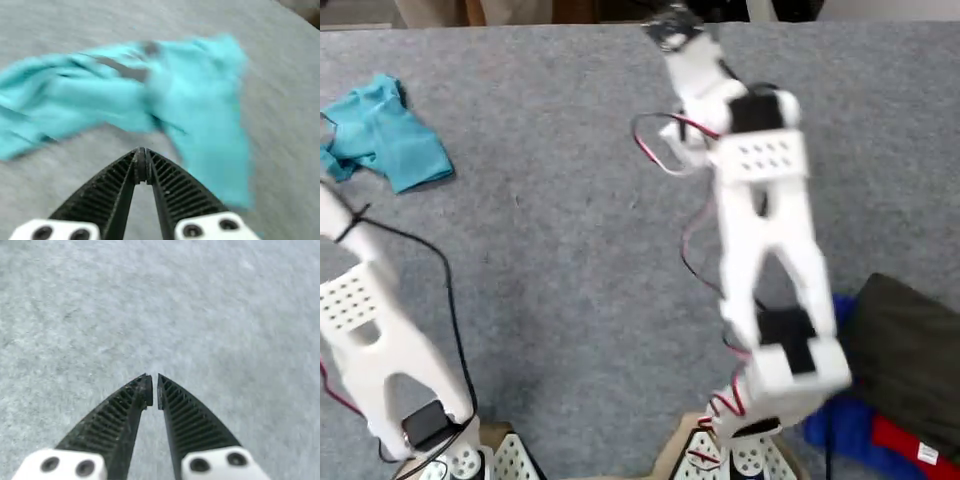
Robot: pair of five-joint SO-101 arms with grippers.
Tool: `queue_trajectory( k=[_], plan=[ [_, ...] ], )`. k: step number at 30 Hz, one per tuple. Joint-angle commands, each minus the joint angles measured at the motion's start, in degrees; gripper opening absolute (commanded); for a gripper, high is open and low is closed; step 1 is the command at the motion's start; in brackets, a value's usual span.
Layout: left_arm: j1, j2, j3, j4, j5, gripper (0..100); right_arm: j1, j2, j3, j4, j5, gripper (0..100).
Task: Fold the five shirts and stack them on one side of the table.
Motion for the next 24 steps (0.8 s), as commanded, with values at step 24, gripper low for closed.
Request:
queue_trajectory(
  k=[24],
  plan=[
    [-13.0,30.0,-2.2,-25.3,-7.5,2,-5.2,38.9,-59.7,22.2,1.3,3.7]
  ],
)
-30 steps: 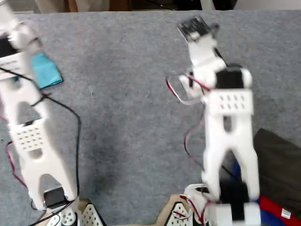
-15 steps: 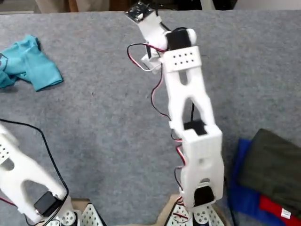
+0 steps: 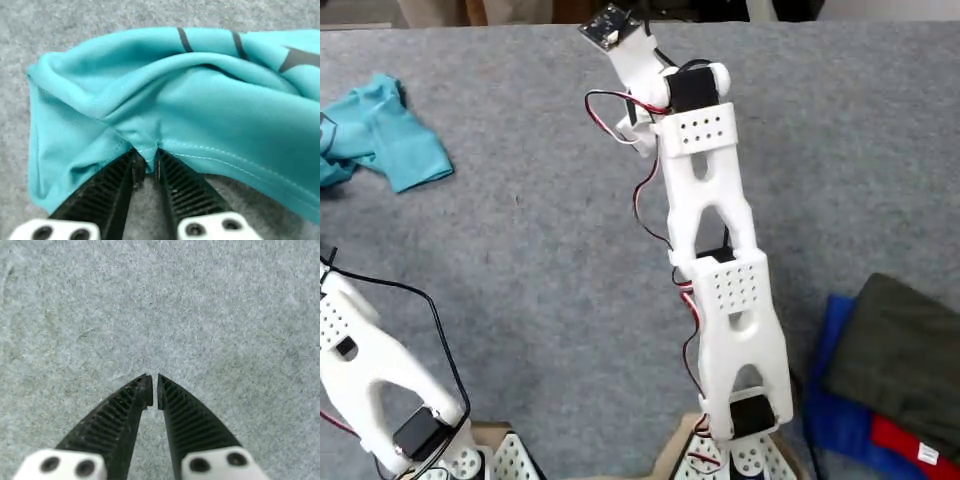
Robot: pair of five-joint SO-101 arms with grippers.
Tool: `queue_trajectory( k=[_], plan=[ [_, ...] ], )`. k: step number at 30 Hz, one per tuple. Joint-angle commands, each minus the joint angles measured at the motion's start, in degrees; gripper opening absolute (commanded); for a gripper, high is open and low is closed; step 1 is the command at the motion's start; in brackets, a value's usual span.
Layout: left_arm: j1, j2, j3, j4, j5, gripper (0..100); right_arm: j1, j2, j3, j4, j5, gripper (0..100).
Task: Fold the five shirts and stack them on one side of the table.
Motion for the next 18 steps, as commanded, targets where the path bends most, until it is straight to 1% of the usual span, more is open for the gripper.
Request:
queue_trajectory(
  k=[1,3,5,8,10,16,18],
  plan=[
    [-0.3,0.3,-0.4,0.6,-0.1,2,-0.6,0.0,-2.9,0.7,0.4,3.7],
    [-0.3,-0.8,-3.0,5.3,-0.1,2,-0.6,0.1,-2.9,0.8,0.4,3.7],
    [0.0,-3.2,-3.1,11.3,-0.3,2,-0.6,0.1,-2.9,0.8,0.4,3.7],
    [1.0,-10.6,-3.0,23.1,-0.6,2,-0.6,0.1,-2.9,0.8,0.4,3.7],
    [1.8,-14.7,-3.0,29.0,-1.4,2,-0.6,0.1,-3.0,0.8,0.4,3.7],
    [2.4,-24.2,-3.0,35.6,-1.9,2,-0.5,0.0,-3.2,0.9,0.4,3.7],
    [1.6,-26.9,-2.6,35.6,-1.9,2,-0.5,0.0,-3.1,0.9,0.4,3.7]
  ],
)
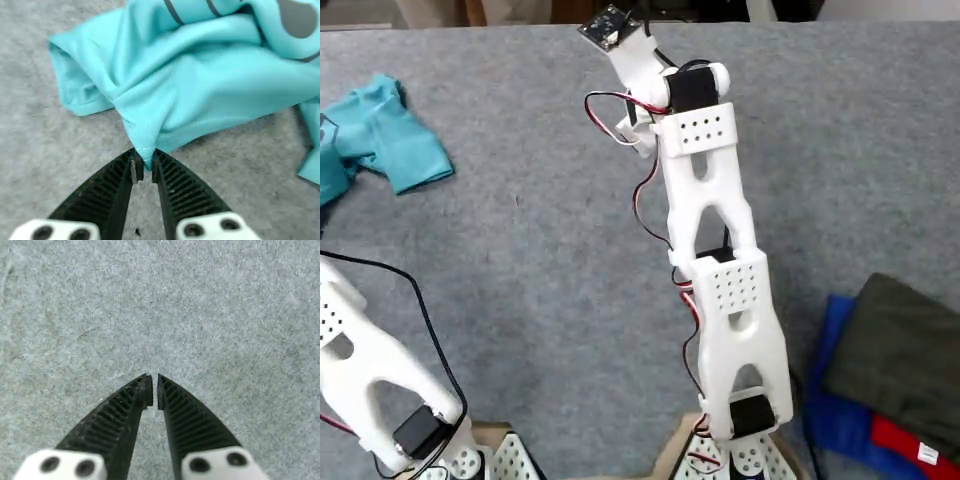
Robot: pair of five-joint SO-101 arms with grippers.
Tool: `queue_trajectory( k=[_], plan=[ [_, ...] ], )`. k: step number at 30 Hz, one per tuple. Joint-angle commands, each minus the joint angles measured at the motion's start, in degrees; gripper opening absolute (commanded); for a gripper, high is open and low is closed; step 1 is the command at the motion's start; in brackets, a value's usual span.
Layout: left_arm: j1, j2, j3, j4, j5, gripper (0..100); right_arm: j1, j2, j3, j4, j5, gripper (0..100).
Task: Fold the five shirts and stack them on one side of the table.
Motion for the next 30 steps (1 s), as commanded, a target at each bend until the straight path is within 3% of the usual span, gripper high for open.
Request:
queue_trajectory(
  k=[1,8,14,18,23,30],
  plan=[
    [-1.1,-8.5,-0.6,1.3,-0.6,2,-0.5,0.0,-3.0,0.7,0.4,3.7],
    [-9.7,-18.6,5.4,1.5,-0.7,2,-3.9,-1.2,-2.8,0.8,0.4,3.9],
    [-15.6,-34.3,30.4,1.5,-0.8,2,-12.1,-1.4,-3.2,-4.5,0.2,4.0],
    [-15.2,-49.5,51.9,1.4,-2.6,2,-16.0,-1.1,-2.9,-13.4,0.2,4.0],
    [-3.4,-76.2,79.6,1.3,-5.0,2,-18.3,-1.2,-2.9,-19.9,0.2,4.0],
    [29.7,-110.9,106.6,0.6,0.4,2,-14.7,-1.5,-3.4,-11.1,0.1,4.1]
  ],
)
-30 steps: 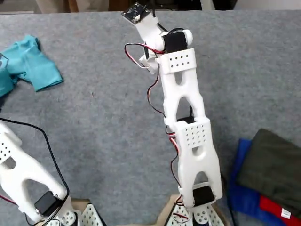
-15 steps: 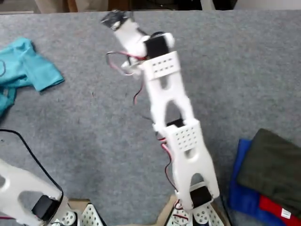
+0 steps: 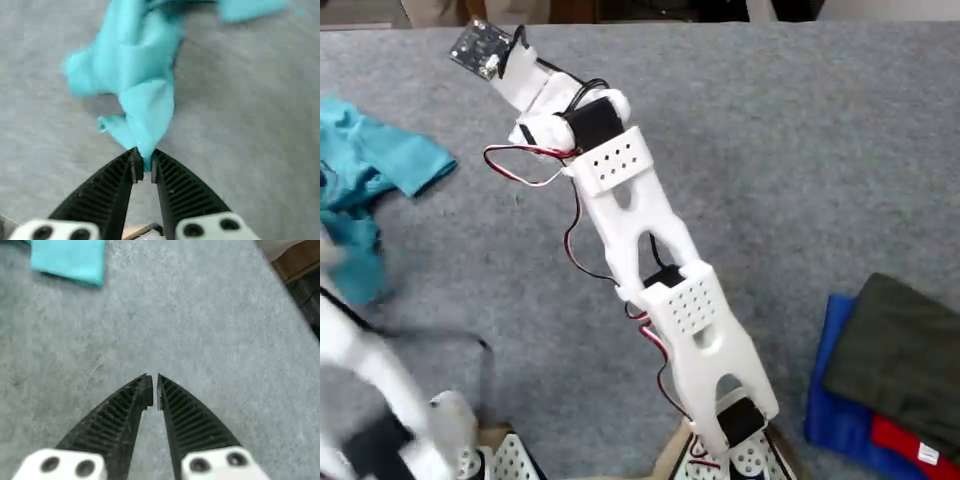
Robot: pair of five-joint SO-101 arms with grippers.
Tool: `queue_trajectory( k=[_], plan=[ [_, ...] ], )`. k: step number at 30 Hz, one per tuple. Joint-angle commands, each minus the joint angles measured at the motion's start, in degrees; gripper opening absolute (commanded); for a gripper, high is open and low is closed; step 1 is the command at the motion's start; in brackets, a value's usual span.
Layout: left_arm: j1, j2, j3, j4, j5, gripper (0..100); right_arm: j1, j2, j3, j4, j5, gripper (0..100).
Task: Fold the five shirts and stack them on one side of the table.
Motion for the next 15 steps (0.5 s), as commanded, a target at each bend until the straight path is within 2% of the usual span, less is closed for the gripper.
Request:
queue_trajectory(
  k=[1,3,5,10,15],
  plan=[
    [19.0,-18.7,9.8,-0.1,5.1,2,3.7,-1.5,-3.4,5.3,0.1,4.1],
    [26.5,-22.8,11.6,-0.1,7.9,2,6.5,-1.5,-3.4,8.4,0.1,4.1],
    [31.2,-23.6,12.1,-0.1,9.1,2,9.5,-1.5,-3.4,10.5,0.1,4.1],
    [33.1,-24.2,12.7,-0.1,7.0,2,15.2,-1.5,-3.4,13.4,0.1,4.1],
    [33.1,-24.3,12.7,0.2,4.1,2,14.9,-1.5,-3.4,14.4,0.6,4.1]
  ],
)
